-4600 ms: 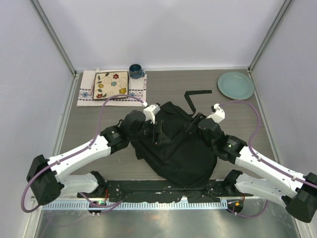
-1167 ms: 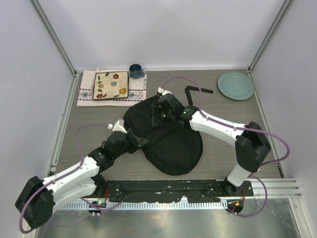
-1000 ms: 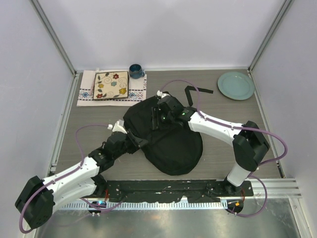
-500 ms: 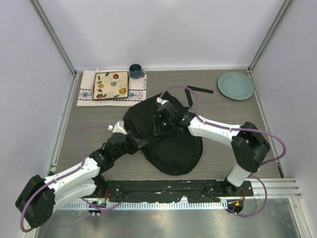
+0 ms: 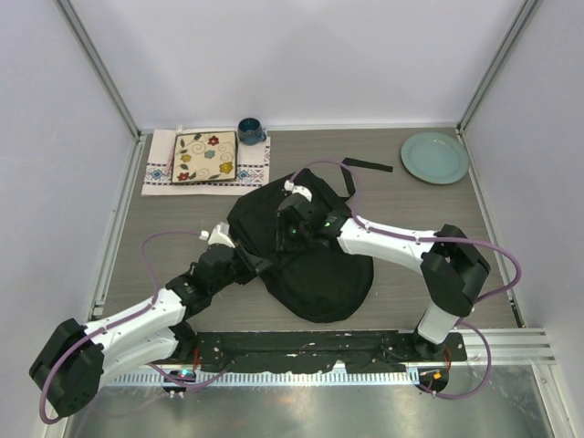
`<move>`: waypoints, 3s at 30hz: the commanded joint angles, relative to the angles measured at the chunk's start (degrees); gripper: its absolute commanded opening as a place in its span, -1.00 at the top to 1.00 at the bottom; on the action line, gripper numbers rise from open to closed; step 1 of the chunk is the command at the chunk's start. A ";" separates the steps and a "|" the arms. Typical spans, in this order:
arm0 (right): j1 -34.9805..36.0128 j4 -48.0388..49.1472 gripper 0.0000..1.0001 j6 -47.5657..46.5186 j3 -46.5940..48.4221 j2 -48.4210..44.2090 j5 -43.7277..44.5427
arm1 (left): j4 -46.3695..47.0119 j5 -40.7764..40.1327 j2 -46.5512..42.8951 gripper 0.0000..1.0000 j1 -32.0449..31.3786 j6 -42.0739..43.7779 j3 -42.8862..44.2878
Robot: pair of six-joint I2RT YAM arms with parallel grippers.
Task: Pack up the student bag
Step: Zip the student bag at the center of the board.
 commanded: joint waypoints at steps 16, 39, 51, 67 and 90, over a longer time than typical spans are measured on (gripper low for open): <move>5.32 -7.99 0.32 8.99 7.33 8.23 17.45 | 2.16 -0.86 0.37 0.60 -0.23 0.11 -0.37; 5.41 -4.13 1.00 5.92 4.34 3.41 19.48 | -1.88 -1.04 -2.79 0.95 -0.23 0.72 0.34; 5.41 1.24 1.00 2.58 1.18 -6.44 22.11 | -5.49 -2.79 -5.78 1.00 -0.23 1.07 0.25; 6.11 -0.42 1.00 -1.99 2.14 -6.98 26.75 | -4.79 -2.27 -6.74 1.00 -0.23 1.25 0.16; 3.48 -6.68 1.00 -6.12 2.59 -4.95 39.17 | -20.24 -5.96 -16.40 1.00 3.80 7.82 2.61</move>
